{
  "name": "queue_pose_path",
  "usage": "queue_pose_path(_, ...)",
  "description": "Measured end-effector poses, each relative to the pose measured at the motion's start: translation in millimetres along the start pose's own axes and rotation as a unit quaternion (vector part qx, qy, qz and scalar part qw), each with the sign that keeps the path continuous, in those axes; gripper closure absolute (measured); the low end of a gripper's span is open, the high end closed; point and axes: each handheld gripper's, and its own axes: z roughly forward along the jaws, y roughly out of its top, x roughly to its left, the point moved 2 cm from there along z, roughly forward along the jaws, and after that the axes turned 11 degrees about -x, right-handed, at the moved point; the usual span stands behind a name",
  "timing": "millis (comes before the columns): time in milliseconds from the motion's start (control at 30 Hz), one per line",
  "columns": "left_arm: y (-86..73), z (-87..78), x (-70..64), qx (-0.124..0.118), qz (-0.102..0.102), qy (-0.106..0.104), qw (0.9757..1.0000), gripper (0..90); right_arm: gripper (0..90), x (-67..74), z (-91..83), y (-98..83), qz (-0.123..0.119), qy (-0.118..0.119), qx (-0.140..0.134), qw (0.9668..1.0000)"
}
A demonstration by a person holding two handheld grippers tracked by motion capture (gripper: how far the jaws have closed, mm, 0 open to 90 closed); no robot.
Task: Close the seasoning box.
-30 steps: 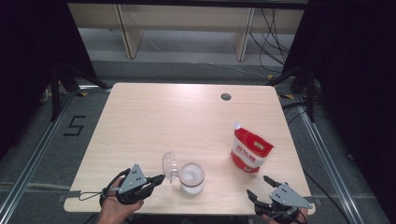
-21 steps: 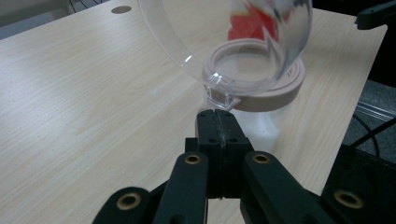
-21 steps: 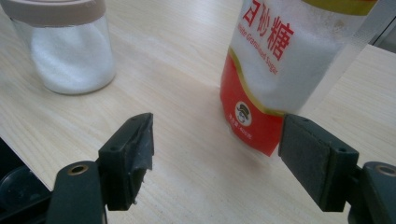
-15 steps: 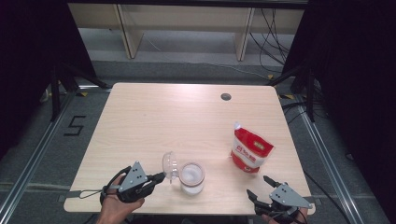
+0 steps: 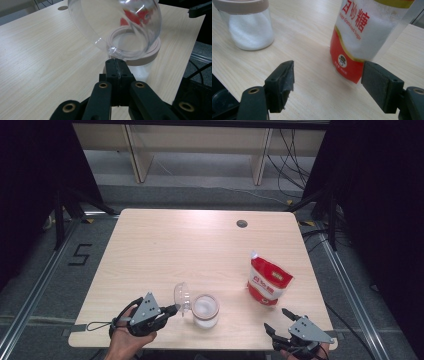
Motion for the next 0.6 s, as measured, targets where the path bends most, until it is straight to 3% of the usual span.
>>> queue_pose_path(600,4.0,2.0,-0.6,-0.001,0.006,-0.002,1.0000,89.3,27.5,-0.1,0.3,-0.3,0.000,-0.001,0.000,1.0000)
